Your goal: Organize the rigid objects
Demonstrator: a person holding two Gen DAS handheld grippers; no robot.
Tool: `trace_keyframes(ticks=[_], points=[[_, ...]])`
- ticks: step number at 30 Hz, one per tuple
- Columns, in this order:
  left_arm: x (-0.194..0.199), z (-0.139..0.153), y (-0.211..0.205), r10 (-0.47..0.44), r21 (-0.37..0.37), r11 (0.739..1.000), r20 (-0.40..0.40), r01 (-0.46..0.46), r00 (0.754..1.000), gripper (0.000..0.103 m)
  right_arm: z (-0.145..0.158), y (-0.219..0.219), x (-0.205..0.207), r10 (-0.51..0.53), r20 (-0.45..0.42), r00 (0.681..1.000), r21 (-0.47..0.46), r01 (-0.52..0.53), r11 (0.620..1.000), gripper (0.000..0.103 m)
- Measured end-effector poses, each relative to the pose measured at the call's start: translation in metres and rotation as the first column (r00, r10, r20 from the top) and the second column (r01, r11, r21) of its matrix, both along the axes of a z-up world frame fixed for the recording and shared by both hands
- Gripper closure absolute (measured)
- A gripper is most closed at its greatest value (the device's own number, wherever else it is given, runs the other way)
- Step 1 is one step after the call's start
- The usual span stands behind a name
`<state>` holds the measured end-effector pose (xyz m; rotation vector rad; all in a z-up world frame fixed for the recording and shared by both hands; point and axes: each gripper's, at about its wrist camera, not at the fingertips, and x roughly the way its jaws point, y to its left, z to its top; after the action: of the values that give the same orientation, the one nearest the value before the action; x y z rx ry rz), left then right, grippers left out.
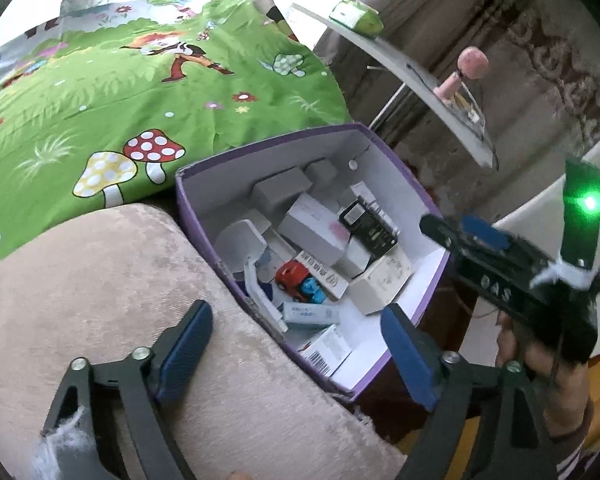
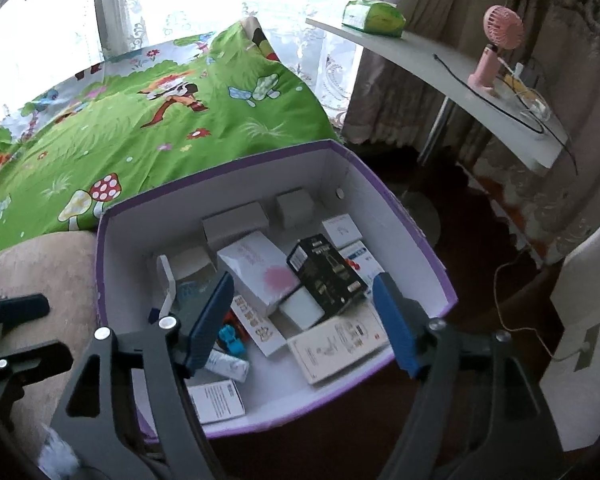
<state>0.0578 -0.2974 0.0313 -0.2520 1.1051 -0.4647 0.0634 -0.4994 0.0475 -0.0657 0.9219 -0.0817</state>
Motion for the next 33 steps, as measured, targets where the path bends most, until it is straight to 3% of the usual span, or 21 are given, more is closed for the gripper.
trace_keyframes(ticks=[3, 16, 33], points=[[0.003, -0.001, -0.001, -0.003, -0.053, 0.999, -0.017, 0.002, 1.000, 0.000, 0.003, -0.001, -0.006, -0.002, -0.001, 1.000, -0.004, 0.002, 1.000, 0.024], [0.013, -0.009, -0.012, -0.003, 0.005, 1.000, -0.050, 0.004, 0.999, 0.000, -0.003, -0.003, -0.003, -0.009, -0.015, 1.000, 0.004, 0.009, 1.000, 0.023], [0.017, -0.011, -0.010, 0.009, -0.004, 1.000, -0.059, -0.009, 0.998, 0.000, -0.005, -0.004, -0.003, -0.008, -0.018, 1.000, 0.008, 0.008, 1.000, 0.023]])
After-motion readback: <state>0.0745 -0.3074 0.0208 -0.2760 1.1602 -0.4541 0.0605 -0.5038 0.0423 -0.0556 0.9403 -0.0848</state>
